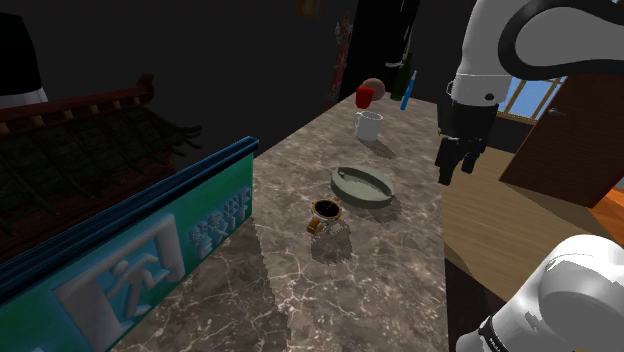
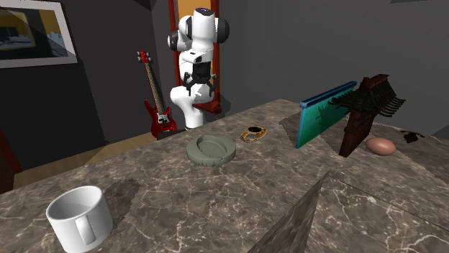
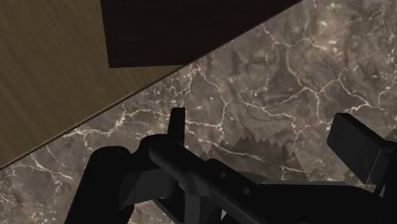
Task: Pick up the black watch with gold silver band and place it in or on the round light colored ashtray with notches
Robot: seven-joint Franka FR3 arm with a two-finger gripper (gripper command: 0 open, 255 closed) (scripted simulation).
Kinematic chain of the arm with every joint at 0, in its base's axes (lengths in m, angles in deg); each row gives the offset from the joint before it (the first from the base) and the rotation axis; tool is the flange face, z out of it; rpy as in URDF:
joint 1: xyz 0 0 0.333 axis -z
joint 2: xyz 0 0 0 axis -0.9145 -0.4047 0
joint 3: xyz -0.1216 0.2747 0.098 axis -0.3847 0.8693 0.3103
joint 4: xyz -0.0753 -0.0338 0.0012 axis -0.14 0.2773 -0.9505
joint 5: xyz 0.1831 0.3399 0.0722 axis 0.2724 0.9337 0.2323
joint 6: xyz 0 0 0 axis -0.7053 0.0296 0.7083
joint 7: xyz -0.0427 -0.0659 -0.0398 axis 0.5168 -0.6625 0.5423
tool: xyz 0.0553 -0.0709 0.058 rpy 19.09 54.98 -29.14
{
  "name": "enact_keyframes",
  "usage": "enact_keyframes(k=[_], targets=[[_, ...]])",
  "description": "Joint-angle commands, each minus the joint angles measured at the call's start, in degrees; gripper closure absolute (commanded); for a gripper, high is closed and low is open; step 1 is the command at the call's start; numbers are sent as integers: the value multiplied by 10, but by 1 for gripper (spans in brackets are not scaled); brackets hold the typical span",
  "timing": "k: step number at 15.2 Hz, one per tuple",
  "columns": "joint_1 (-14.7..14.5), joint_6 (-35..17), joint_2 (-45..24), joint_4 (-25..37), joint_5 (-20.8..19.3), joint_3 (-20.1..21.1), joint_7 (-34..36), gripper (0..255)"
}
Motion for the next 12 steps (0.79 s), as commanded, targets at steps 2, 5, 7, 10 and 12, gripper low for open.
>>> enact_keyframes(k=[2, 5, 7, 10, 12], targets=[[0, -12, -2, -5, 14, 13, 26, 0], [1, -50, -16, -16, 53, 52, 101, 0], [1, -79, -31, -18, 76, 79, 150, 0], [5, -123, -61, -15, 105, 119, 223, 0], [8, -154, -86, -8, 120, 145, 271, 0]])
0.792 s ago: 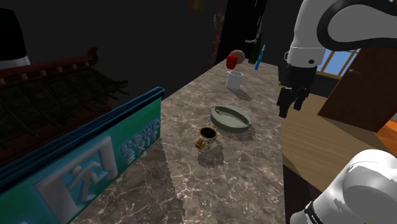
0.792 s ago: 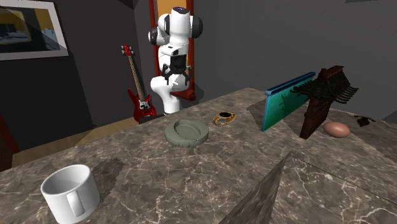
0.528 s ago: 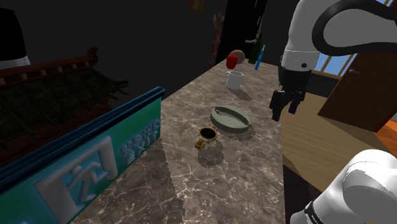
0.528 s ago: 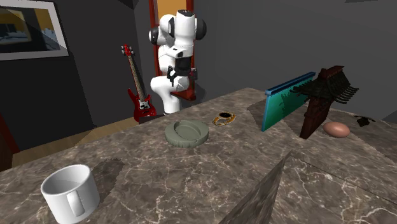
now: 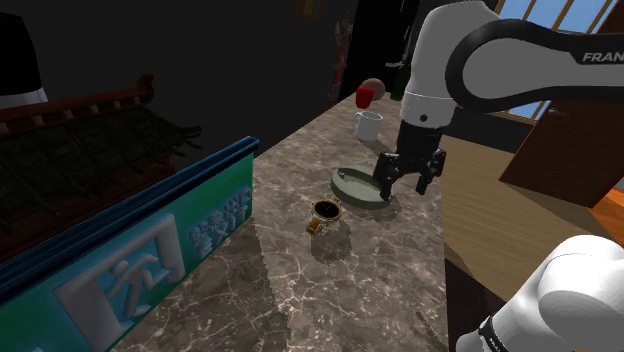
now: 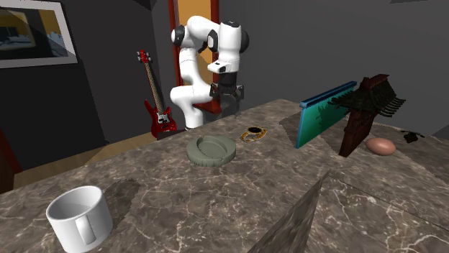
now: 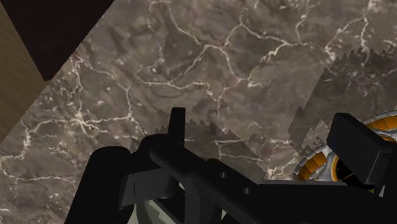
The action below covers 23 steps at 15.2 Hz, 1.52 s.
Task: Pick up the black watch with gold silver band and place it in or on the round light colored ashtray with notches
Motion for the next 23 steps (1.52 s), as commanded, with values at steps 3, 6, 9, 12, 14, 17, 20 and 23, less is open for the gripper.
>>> enact_keyframes(k=[3, 6, 9, 12, 14, 17, 20, 23], targets=[[11, -65, -57, 20, 24, 55, 101, 0], [24, -110, -108, 46, 27, 94, 175, 0], [40, -153, -166, 79, 16, 132, 252, 0], [50, -184, -205, 96, 2, 154, 301, 0], [49, -200, -210, 85, 1, 157, 302, 0], [50, -224, -219, 69, -1, 161, 304, 0], [50, -237, -224, 61, -3, 163, 306, 0], [50, -237, -225, 61, -3, 163, 306, 0]])
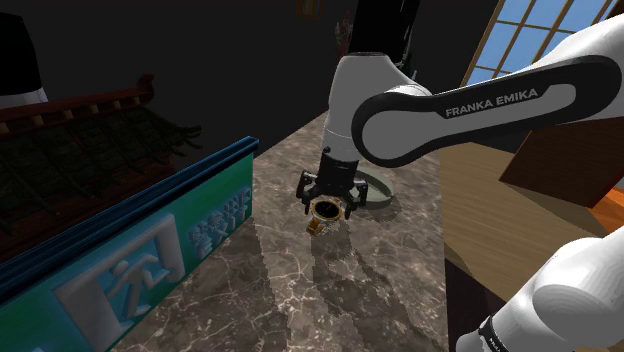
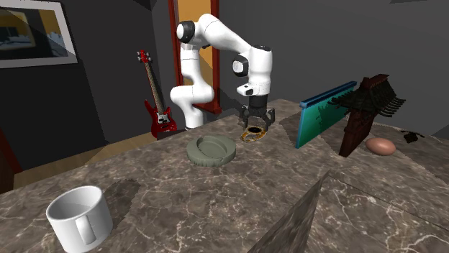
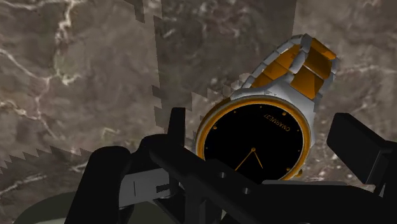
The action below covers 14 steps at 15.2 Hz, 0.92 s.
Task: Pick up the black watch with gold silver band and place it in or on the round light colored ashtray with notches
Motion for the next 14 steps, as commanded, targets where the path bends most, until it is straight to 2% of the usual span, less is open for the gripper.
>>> enact_keyframes(k=[1, 3, 4, 14], targets=[[0, 0, 0, 0, 0, 0, 0, 0], [0, 0, 0, 0, 0, 0, 0, 0], [0, 0, 0, 0, 0, 0, 0, 255], [0, 8, 3, 5, 1, -1, -1, 255]])
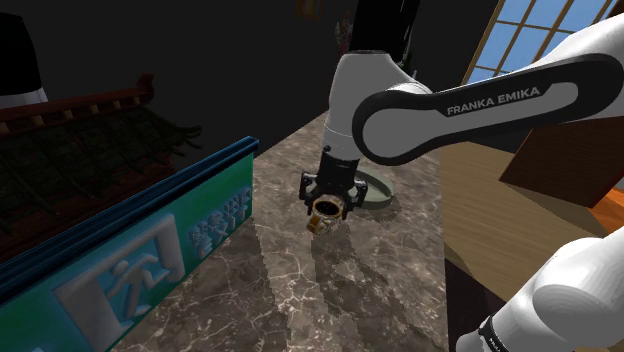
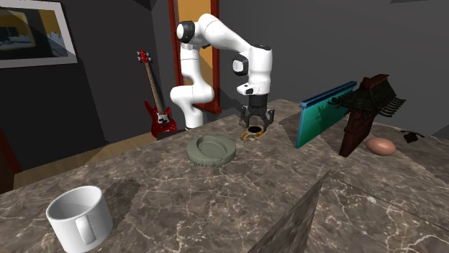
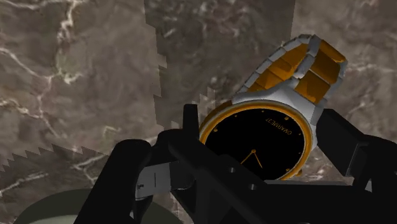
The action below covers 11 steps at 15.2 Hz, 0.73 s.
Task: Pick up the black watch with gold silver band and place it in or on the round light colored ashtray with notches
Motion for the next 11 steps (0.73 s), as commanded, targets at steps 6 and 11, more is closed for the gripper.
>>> enact_keyframes(k=[6, 11], targets=[[0, 52, 18, 35, 4, -9, -4, 255], [0, 92, 28, 66, 5, -15, -6, 255]])
